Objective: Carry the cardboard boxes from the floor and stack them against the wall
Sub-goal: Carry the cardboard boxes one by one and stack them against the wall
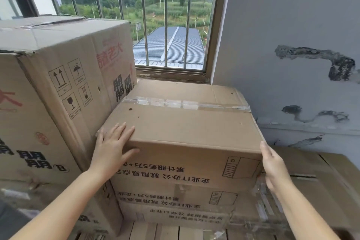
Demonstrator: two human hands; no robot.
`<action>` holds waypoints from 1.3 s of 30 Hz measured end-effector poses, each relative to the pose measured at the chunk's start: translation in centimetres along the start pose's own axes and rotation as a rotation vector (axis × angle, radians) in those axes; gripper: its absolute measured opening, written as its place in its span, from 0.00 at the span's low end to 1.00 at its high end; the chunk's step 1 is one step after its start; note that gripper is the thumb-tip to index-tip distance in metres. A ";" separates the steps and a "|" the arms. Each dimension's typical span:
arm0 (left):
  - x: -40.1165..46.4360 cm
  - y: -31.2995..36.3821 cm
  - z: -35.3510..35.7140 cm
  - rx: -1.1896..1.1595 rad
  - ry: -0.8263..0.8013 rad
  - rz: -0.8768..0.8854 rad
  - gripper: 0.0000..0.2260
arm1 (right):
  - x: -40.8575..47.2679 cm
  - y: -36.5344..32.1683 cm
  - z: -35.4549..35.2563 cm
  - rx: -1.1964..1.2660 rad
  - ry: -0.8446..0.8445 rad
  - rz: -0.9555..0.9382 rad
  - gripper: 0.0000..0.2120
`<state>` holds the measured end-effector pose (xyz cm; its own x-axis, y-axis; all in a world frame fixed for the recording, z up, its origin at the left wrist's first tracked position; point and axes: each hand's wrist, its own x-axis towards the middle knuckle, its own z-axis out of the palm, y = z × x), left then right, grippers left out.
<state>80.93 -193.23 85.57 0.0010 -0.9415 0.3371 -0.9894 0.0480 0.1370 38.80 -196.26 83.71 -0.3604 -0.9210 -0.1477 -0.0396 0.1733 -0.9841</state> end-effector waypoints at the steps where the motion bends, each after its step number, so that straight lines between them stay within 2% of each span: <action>1: 0.6 0.1 -0.1 -0.003 0.003 -0.028 0.30 | 0.6 -0.5 0.5 0.020 -0.015 -0.001 0.24; 7: 1.0 1.2 0.6 0.050 -0.041 -0.092 0.29 | 1.8 -0.1 1.7 -0.021 0.030 -0.039 0.23; 14: 0.2 1.8 -1.0 0.031 -0.132 -0.114 0.26 | -0.2 0.0 0.1 -0.063 -0.089 -0.053 0.25; 16: -0.4 2.9 -1.8 -0.080 -0.073 -0.098 0.25 | -2.3 0.3 -0.7 -0.127 -0.070 -0.079 0.25; 18: -1.8 4.3 -2.1 -0.287 -0.011 -0.041 0.24 | -5.2 1.2 -1.8 -0.149 -0.044 -0.092 0.26; 22: -6.0 6.8 -1.6 -0.758 -0.091 0.037 0.22 | -12.6 4.2 -4.7 -0.103 0.026 -0.125 0.20; 25: -8.4 8.4 -0.5 -0.976 -0.201 0.026 0.21 | -19.4 6.8 -5.8 -0.083 0.160 -0.075 0.17; 28: -10.5 8.9 0.0 -1.109 -0.379 0.076 0.19 | -27.1 10.0 -4.6 -0.023 0.301 0.015 0.17; 34: -13.6 6.4 1.0 -1.079 -0.741 0.372 0.17 | -42.9 15.1 1.3 0.210 0.766 0.242 0.17; 39: -16.3 5.9 1.7 -1.001 -0.931 0.606 0.20 | -53.7 15.9 7.0 0.326 1.146 0.370 0.15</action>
<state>74.87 -178.23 79.28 -0.8341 -0.5470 -0.0716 -0.2988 0.3389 0.8921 64.05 -146.48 75.29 -0.9113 0.0269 -0.4109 0.4112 0.1120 -0.9046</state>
